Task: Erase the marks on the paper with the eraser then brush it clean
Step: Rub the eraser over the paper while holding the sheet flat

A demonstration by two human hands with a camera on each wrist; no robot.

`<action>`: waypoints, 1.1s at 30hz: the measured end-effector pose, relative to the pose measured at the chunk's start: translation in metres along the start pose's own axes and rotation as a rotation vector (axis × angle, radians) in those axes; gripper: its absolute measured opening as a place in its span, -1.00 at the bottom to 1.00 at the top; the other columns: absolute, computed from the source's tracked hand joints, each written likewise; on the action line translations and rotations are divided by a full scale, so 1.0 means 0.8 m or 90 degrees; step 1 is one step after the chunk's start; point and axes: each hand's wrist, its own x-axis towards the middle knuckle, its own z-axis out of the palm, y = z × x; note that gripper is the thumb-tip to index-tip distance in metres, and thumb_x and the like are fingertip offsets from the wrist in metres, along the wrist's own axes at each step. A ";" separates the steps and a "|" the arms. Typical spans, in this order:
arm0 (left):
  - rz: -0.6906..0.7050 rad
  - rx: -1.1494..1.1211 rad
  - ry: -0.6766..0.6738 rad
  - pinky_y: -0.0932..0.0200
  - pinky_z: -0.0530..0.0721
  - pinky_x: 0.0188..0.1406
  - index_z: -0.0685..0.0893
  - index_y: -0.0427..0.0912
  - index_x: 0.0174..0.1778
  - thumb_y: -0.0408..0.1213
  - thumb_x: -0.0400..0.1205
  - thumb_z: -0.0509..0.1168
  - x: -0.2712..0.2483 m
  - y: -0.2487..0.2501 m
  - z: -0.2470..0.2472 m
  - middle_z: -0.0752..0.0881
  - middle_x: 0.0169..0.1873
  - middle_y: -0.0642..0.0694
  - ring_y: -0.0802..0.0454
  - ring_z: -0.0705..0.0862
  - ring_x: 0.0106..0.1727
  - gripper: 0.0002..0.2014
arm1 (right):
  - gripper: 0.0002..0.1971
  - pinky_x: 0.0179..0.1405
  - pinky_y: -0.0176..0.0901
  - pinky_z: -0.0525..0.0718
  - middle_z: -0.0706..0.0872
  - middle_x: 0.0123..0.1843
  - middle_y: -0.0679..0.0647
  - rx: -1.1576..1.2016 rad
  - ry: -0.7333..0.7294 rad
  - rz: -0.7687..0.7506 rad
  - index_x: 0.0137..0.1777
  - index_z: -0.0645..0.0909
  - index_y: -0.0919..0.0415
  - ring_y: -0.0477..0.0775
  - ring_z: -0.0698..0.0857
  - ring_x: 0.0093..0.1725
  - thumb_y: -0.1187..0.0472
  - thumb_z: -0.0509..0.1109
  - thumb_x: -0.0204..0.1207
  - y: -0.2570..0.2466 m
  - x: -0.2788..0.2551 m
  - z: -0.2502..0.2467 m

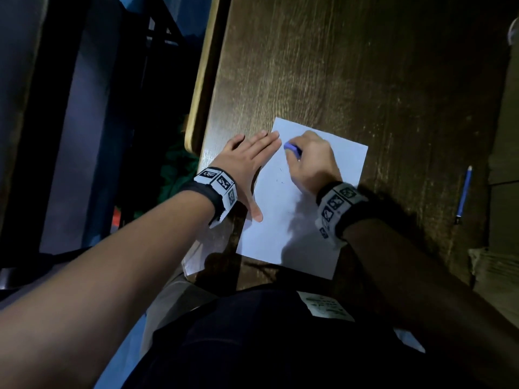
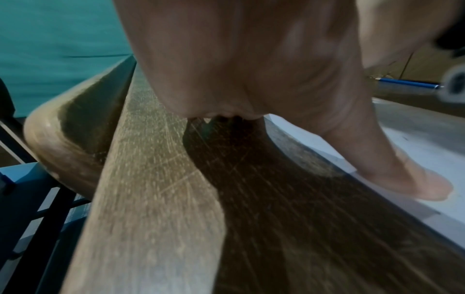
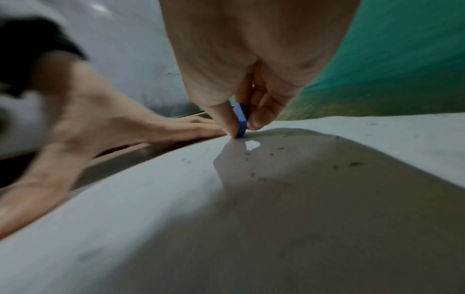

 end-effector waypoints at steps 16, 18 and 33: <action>-0.007 -0.010 0.014 -0.13 -0.34 0.73 -0.40 -0.02 0.77 0.57 -0.06 0.55 -0.001 0.002 0.002 -0.43 0.74 0.10 0.11 -0.45 0.73 0.70 | -0.91 -0.07 -0.03 0.63 0.62 -0.23 0.13 0.088 -0.076 -0.105 -0.12 0.71 0.28 0.14 0.61 -0.18 0.34 0.37 0.56 -0.022 -0.067 0.023; -0.007 -0.005 0.013 -0.15 -0.34 0.73 -0.42 -0.02 0.76 0.58 -0.05 0.54 0.000 0.003 0.001 -0.45 0.73 0.10 0.11 -0.47 0.72 0.69 | -0.91 -0.09 -0.11 0.56 0.57 -0.25 0.10 0.086 -0.169 -0.179 -0.19 0.66 0.24 0.11 0.57 -0.19 0.34 0.38 0.54 -0.026 -0.089 0.014; -0.022 -0.013 0.014 -0.14 -0.35 0.73 -0.42 -0.01 0.76 0.53 -0.03 0.58 0.002 0.005 0.001 -0.45 0.73 0.13 0.14 -0.48 0.71 0.69 | -0.84 -0.14 -0.02 0.64 0.57 -0.24 0.06 0.053 -0.162 -0.137 -0.21 0.67 0.19 0.13 0.61 -0.19 0.26 0.33 0.58 -0.019 -0.053 0.010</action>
